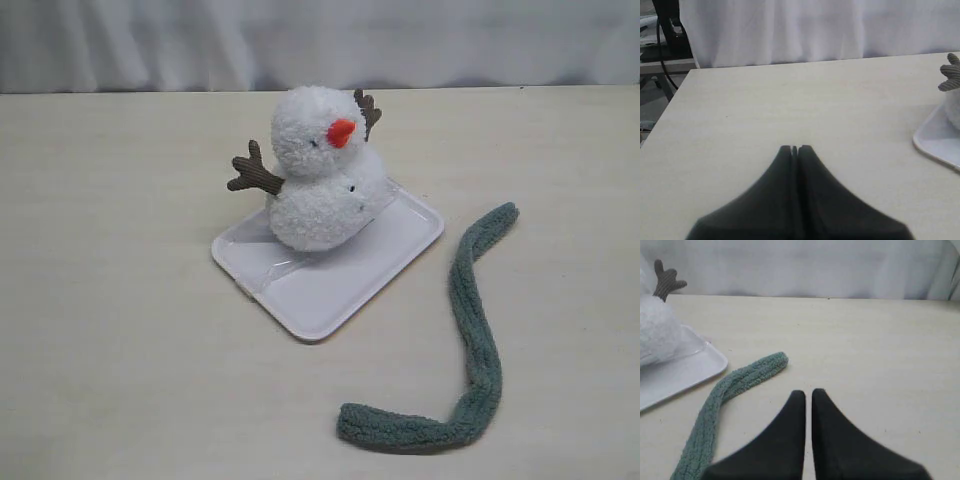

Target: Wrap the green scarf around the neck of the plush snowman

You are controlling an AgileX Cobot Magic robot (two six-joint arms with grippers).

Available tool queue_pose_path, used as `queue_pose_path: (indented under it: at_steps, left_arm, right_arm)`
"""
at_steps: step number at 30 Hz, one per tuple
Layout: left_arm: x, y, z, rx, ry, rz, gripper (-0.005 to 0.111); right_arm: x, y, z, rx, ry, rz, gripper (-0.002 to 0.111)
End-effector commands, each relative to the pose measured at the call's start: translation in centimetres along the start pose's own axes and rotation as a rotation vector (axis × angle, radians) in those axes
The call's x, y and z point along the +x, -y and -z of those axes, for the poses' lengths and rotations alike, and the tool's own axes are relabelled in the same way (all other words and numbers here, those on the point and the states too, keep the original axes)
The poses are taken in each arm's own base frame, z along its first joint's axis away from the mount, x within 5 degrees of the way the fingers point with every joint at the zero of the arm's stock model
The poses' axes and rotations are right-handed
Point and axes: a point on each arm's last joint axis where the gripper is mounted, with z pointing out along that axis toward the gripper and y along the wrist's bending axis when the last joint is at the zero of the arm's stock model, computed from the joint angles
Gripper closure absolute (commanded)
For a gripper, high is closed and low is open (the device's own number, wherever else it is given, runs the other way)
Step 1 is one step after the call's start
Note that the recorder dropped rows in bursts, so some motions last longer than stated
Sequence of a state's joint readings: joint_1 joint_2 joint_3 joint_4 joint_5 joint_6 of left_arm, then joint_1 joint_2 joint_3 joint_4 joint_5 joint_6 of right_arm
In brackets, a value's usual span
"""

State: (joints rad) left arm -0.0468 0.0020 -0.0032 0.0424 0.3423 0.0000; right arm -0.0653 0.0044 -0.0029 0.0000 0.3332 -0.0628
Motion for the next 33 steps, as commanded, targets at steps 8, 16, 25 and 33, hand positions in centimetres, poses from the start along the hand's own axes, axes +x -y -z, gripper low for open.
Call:
queue_pose_path:
  at_steps: [8, 16, 25, 33]
  left_arm:
    - [0.0, 0.0, 0.0, 0.002, 0.009, 0.002, 0.107]
    - [0.0, 0.0, 0.0, 0.002, 0.009, 0.002, 0.107]
    - [0.0, 0.0, 0.0, 0.002, 0.009, 0.002, 0.107]
    - [0.0, 0.0, 0.0, 0.002, 0.009, 0.002, 0.107]
  right_arm:
    - [-4.9, 0.4, 1.5, 0.039, 0.579, -0.019, 0.104]
    - [-12.2, 0.3, 4.3, -0.151, 0.602, -0.413, 0.079]
    - [-16.8, 1.6, -1.3, 0.066, -0.271, -0.172, 0.029]
    - [-13.8, -1.0, -9.1, -0.185, -0.812, -0.18, 0.031]
